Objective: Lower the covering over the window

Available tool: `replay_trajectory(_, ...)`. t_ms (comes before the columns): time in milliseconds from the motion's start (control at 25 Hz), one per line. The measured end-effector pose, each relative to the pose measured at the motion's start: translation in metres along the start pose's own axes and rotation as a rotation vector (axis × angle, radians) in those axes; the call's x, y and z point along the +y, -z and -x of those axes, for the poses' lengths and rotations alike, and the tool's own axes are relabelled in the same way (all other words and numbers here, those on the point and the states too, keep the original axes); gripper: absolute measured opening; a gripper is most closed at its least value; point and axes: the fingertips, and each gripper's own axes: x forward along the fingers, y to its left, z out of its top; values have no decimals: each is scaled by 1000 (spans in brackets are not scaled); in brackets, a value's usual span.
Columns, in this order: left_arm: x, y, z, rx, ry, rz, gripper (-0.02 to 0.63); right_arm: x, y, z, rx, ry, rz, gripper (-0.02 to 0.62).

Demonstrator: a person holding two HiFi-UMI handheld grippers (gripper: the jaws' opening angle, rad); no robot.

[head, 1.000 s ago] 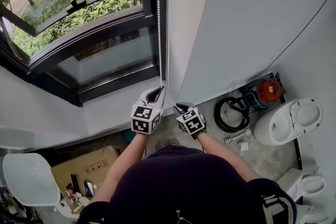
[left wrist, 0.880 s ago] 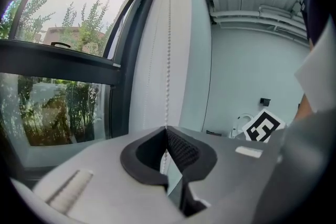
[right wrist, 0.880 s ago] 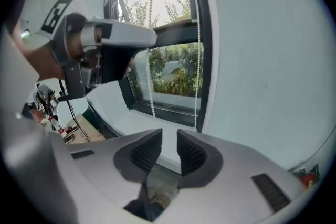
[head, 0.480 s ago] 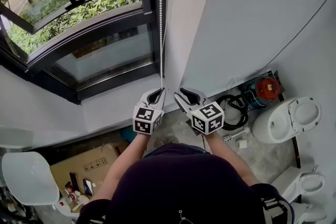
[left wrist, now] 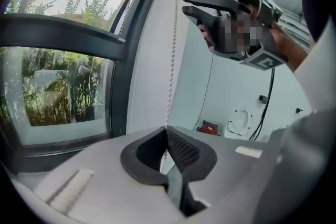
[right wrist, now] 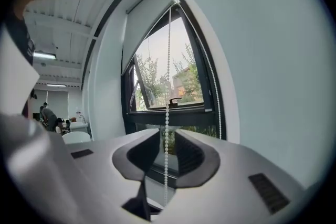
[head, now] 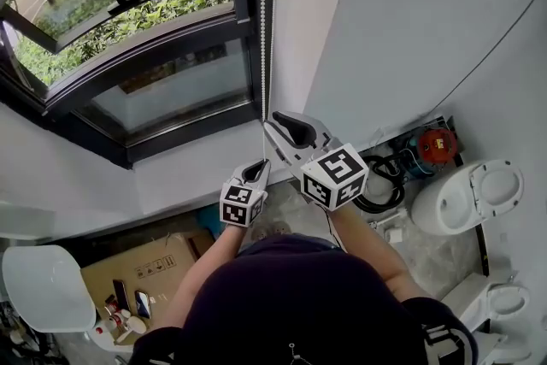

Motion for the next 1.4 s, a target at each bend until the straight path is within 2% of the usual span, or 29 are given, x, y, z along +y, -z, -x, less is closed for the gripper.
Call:
replay_trajectory(320,-2,6,0,1,13,-7,14,6,-26,-17,-40,-6,5,81)
replay_trajectory(440,-2,3,2,-8,6,-7,14,6,-31,-19,-40,7,21,33)
replay_trajectory(640,4,3,4,-25,-3,50,14,4,-34,-17,-35,27,34,13)
replay_trajectory(760,5,2,5,-44,-6,55,14,6,-33,-18,-37,24,39,12)
replay_trajectory(920,5,7,4,-12,-11,4,14,7,-26,-21,-6,38,111,12)
replay_trajectory(1200,3,25,3,37,-5,-52,15,3,-13,-20,11,52,113,12)
replay_trajectory(1400,1,25,0,46,2,-56,15,-3,-11,-25,13,64,129,12)
